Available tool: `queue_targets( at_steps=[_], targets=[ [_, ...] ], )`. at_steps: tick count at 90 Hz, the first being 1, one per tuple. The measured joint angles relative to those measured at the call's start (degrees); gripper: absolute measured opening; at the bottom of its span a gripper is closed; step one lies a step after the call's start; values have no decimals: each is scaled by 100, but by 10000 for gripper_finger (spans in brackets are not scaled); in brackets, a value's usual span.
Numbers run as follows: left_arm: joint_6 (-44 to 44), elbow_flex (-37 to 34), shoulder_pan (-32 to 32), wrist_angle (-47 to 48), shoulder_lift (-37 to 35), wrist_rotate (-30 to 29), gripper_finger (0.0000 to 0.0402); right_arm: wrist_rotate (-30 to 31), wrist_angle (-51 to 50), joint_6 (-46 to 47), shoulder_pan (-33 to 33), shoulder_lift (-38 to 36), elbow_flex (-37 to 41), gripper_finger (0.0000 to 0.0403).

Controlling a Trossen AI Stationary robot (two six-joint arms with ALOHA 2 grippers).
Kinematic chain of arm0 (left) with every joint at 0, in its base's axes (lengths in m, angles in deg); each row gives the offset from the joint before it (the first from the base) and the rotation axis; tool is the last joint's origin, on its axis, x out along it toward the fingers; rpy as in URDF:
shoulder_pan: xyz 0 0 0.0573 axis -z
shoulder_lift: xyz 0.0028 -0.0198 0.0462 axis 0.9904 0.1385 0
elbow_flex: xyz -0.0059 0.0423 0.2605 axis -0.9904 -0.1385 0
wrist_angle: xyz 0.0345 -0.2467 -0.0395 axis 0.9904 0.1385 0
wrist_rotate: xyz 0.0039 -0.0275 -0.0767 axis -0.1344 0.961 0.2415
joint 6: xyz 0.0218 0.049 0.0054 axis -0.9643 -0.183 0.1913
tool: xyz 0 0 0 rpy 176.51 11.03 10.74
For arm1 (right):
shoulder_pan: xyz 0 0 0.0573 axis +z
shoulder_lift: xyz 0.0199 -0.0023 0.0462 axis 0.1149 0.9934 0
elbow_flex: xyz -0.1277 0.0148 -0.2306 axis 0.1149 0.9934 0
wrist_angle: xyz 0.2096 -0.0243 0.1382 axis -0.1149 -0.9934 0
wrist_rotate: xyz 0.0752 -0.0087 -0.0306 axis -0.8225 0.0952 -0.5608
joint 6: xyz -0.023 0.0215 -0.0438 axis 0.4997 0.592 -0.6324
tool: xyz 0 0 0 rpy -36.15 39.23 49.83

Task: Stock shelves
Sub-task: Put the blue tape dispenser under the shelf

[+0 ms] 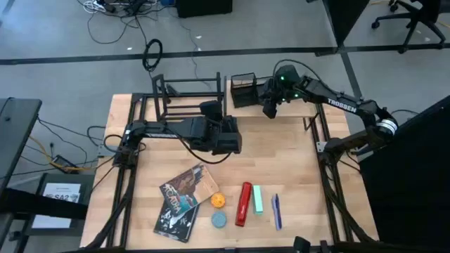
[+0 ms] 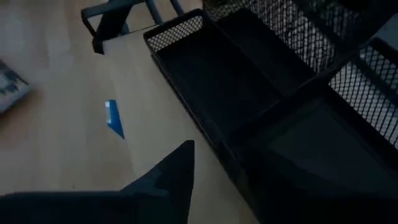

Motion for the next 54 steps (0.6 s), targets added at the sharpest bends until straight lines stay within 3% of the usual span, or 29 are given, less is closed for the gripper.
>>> queue_targets(
  at_steps=[31, 54],
  targets=[
    [0, 0, 0, -10, 0, 4, 106, 9, 4, 817, 243, -4, 0, 31],
    [1, 0, 0, -21, 0, 6, 106, 169, 26, 1334, 473, -9, 0, 22]
  ],
)
